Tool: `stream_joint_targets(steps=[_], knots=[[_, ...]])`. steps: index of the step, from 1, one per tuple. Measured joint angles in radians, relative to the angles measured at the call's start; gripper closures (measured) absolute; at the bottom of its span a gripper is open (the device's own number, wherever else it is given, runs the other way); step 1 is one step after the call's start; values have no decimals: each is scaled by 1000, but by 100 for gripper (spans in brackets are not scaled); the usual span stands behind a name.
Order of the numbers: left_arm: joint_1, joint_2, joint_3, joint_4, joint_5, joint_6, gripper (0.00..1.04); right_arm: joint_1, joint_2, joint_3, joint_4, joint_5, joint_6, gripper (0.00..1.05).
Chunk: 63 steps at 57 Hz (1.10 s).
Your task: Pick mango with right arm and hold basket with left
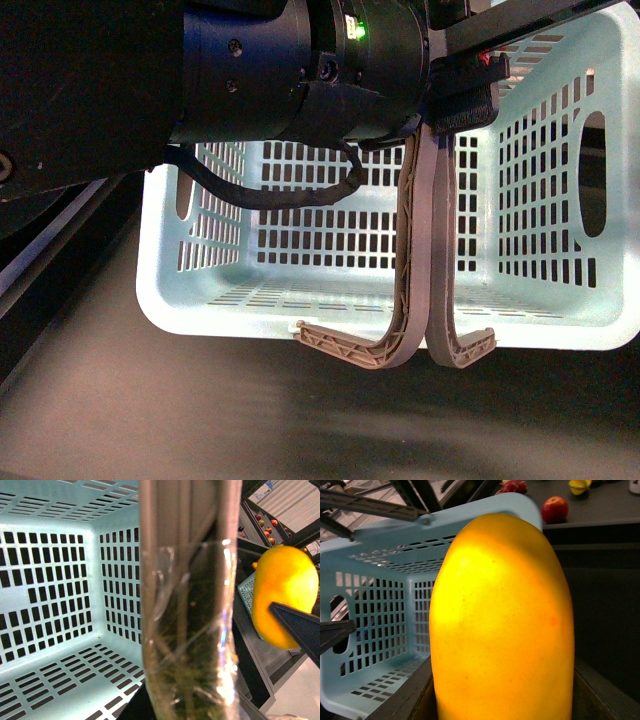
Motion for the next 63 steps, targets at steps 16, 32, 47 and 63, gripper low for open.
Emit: stream_joint_targets(steps=[16,32,47,63], knots=[[0,0,0,0,0,0,99,216,105,60,31,146,52,49],[0,0,0,0,0,0,99,322,246,123,65,229,64,49],[0,0,0,0,0,0,99,330,243,124,91,224,92,16],[-1,-2,-2,0,-8,-1,99,297,39,103,42,203,105,8]])
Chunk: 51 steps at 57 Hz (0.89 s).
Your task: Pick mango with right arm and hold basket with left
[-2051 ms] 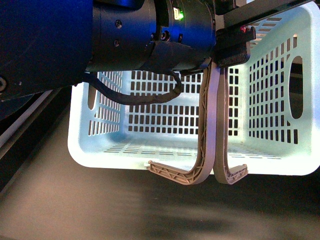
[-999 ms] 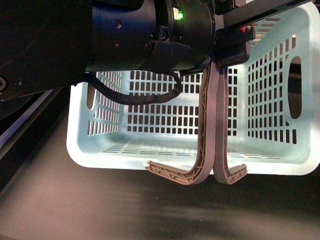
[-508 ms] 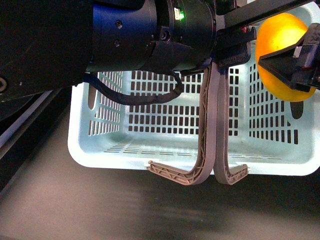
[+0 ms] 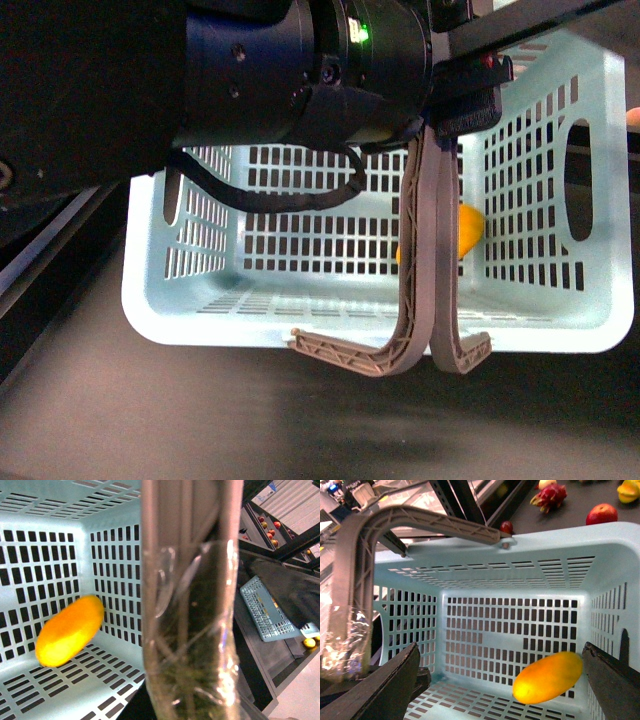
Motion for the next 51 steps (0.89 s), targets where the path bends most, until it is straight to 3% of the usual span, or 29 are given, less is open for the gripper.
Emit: stream_joint_targets(steps=[28,41,51], knots=[[3,0,0,0,8,1,99,-172,-550,-185,-282,67,-2,8],[3,0,0,0,8,1,99,-205,-795,-269,-481,146,-10,8],[3,0,0,0,6,2,99,-208,-814,-275,-489,150,-15,8]])
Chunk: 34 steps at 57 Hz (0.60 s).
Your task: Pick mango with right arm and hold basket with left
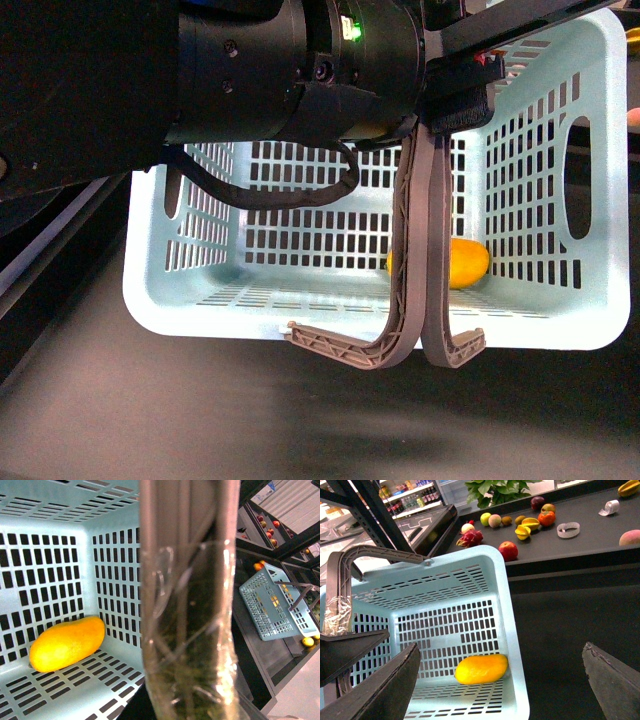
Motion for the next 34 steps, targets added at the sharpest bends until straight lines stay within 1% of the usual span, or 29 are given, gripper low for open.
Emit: stream_joint_targets(steps=[16,18,21,22,24,26,27,29,32,34], knots=[[0,0,0,0,1,0,99,0,-1,0,0,0,-1,8],[0,0,0,0,1,0,99,7,-2,-14,41,34,-28,11],[0,0,0,0,2,-1,99,23,-11,-63,171,107,-93,19],[0,0,0,0,2,-1,99,25,-14,-71,192,122,-115,21],[0,0,0,0,2,-1,99,55,-31,-98,247,187,-164,28],[0,0,0,0,1,-1,99,82,-46,-108,260,223,-185,33],[0,0,0,0,1,-1,99,89,-51,-111,261,227,-193,35],[0,0,0,0,1,-1,99,111,-69,-121,262,230,-218,42],[0,0,0,0,1,0,99,121,-85,-132,260,228,-232,49],[0,0,0,0,1,0,99,124,-100,-141,254,229,-245,56]])
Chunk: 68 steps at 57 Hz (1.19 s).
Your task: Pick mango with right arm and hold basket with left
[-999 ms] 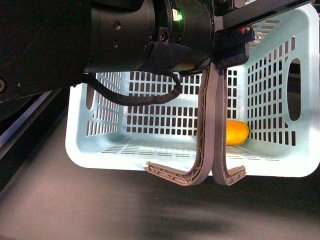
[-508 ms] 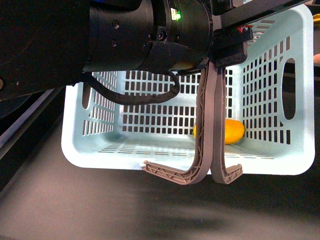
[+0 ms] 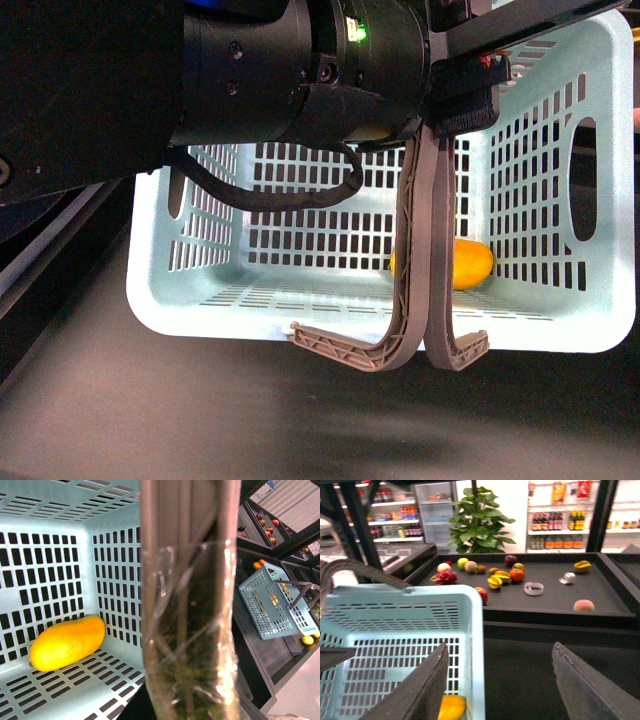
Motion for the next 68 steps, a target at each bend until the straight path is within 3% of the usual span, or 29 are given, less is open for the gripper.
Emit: stream_joint_targets(steps=[17,62,68], knots=[[-1,0,0,0,0,0,99,1,-104,-44,-61,6,-22,104],[-1,0,0,0,0,-1,99,1,-324,-95,-220,6,-23,103],[-1,0,0,0,1,-1,99,1,-449,-94,-379,5,-24,103]])
